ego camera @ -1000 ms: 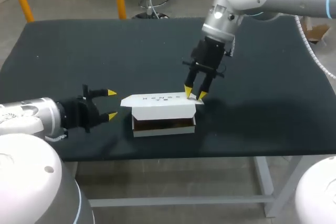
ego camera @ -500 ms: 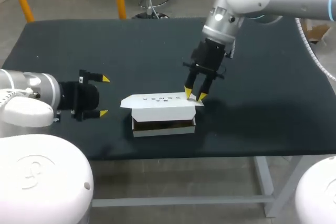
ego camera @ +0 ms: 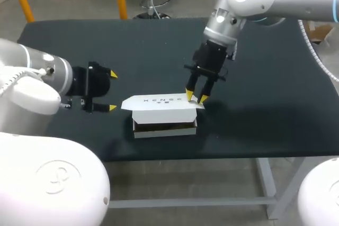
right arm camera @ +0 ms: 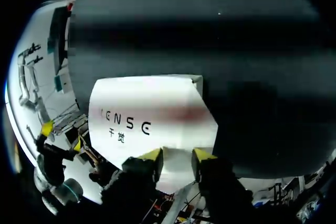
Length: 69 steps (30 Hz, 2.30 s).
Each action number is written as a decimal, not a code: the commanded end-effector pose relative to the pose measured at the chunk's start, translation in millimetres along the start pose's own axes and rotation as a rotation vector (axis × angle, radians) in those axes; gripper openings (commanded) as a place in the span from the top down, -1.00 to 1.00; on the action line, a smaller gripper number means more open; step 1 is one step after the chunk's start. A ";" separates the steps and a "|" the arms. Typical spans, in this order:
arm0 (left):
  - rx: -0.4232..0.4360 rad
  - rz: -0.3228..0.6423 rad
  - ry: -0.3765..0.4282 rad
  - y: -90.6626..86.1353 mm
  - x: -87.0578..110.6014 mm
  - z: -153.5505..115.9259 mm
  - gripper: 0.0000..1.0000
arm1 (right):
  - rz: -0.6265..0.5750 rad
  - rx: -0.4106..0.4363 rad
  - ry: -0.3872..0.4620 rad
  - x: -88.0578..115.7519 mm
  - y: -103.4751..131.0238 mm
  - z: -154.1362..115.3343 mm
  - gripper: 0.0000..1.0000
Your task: Assemble the packaging by folding the flat box into shape, placing the metal phone stand inside, and closing the box properly
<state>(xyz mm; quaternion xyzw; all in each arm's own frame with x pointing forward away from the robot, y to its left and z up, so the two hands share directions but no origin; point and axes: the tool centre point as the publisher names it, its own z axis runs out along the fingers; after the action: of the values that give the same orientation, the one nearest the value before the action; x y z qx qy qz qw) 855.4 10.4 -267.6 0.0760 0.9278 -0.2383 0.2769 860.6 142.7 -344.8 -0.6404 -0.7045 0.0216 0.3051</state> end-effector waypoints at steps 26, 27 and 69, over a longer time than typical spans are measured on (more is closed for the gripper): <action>-0.168 -1.125 0.631 -24.2 -34.7 14.6 -1.00 | -0.005 -0.008 0.019 0.8 2.7 6.3 0.18; -0.243 -1.186 0.527 -25.6 -32.7 17.1 -1.00 | -0.005 -0.008 0.019 0.8 2.8 6.5 0.18; -0.649 -1.811 0.312 -26.2 -21.3 59.1 -1.00 | -0.028 -0.043 0.020 -1.7 2.7 8.3 0.15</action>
<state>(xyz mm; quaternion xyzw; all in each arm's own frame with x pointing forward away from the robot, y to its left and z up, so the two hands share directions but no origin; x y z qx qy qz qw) 884.7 -36.0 -284.8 -0.7197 0.6753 -0.1138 -0.1143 861.0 145.2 -352.7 -0.6368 -0.7106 -0.0023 0.2993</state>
